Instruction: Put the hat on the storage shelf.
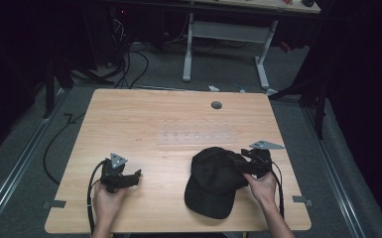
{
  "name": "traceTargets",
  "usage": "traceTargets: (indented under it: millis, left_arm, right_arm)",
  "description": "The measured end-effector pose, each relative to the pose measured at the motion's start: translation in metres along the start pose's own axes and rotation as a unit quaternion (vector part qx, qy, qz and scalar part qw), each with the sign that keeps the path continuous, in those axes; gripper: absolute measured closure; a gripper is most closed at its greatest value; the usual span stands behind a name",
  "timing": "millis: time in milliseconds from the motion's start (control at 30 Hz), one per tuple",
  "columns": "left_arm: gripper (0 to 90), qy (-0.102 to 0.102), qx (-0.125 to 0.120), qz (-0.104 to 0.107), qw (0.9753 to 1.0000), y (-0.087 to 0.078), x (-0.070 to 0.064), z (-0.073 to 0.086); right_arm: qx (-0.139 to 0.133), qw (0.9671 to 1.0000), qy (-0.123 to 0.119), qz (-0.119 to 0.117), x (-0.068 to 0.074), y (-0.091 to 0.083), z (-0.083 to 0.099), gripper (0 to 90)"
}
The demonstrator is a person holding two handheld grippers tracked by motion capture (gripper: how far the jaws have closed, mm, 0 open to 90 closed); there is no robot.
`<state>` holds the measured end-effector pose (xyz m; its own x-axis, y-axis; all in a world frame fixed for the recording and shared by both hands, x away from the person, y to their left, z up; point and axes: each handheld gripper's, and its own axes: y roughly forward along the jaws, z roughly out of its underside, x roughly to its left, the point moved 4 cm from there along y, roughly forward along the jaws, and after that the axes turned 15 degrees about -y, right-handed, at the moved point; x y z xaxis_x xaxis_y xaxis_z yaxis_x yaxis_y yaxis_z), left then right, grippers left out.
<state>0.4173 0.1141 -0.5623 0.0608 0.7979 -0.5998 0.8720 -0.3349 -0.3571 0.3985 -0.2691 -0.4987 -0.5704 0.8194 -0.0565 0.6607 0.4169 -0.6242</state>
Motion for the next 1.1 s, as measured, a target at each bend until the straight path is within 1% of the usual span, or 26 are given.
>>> traceTargets:
  millis: [133,167,200,233,300,367,433,500,633,667,700,733,767,800,900,967,1100]
  left_arm:
    - [18.0,0.0,0.0,0.0,1.0,0.0,0.0,0.0]
    - [18.0,0.0,0.0,0.0,1.0,0.0,0.0,0.0]
    - [18.0,0.0,0.0,0.0,1.0,0.0,0.0,0.0]
    - [18.0,0.0,0.0,0.0,1.0,0.0,0.0,0.0]
    - [18.0,0.0,-0.001,-0.001,1.0,0.0,0.0,0.0]
    - [18.0,-0.001,-0.001,-0.001,1.0,0.0,0.0,0.0]
    - [18.1,-0.002,-0.002,-0.001,1.0,0.0,0.0,0.0]
    - [18.0,-0.002,-0.002,-0.001,1.0,0.0,0.0,0.0]
    - [18.3,-0.002,-0.002,-0.002,1.0,0.0,0.0,0.0]
    - [18.3,-0.002,-0.002,-0.002,1.0,0.0,0.0,0.0]
    - [18.3,-0.002,-0.002,-0.002,1.0,0.0,0.0,0.0]
    - [18.4,-0.002,-0.003,-0.002,1.0,0.0,0.0,0.0]
    - [18.4,-0.002,-0.003,-0.002,1.0,0.0,0.0,0.0]
    - [18.6,-0.002,-0.003,-0.002,1.0,0.0,0.0,0.0]
    - [18.7,-0.003,-0.004,-0.002,1.0,0.0,0.0,0.0]
    - [18.9,-0.002,-0.004,-0.003,1.0,0.0,0.0,0.0]
    - [19.2,-0.004,-0.005,-0.004,1.0,0.001,0.0,0.0]
  right_arm:
    - [0.007,1.0,0.003,-0.003,0.0,0.005,-0.001,32.4]
    - [0.014,0.9999,0.005,-0.005,-0.001,0.01,-0.001,32.4]
    - [0.014,0.9999,0.005,-0.005,-0.001,0.01,-0.001,32.4]
    - [0.02,0.9998,0.006,-0.006,-0.001,0.013,0.0,32.3]
    - [0.024,0.9994,0.016,-0.019,-0.003,0.016,0.002,31.4]
    - [0.025,0.9994,0.015,-0.02,-0.004,0.017,0.002,31.2]
    - [0.036,0.9988,0.02,-0.026,-0.005,0.02,0.004,31.2]
    - [0.036,0.9988,0.019,-0.027,-0.006,0.022,0.005,31.5]
    - [0.047,0.998,0.025,-0.035,-0.006,0.027,0.007,36.6]
    - [0.047,0.998,0.025,-0.035,-0.006,0.027,0.007,36.6]
    - [0.054,0.9974,0.026,-0.04,-0.006,0.029,0.008,40.5]
    - [0.054,0.9974,0.026,-0.04,-0.006,0.029,0.008,40.5]
    - [0.056,0.9973,0.023,-0.04,-0.006,0.03,0.008,43.2]
    - [0.062,0.997,0.022,-0.041,-0.005,0.032,0.009,49.4]
    - [0.068,0.9962,0.023,-0.05,-0.005,0.036,0.011,59.5]
    - [0.071,0.996,0.023,-0.049,-0.005,0.036,0.011,64.0]
    - [0.066,0.9962,0.025,-0.052,-0.007,0.035,0.011,71.2]
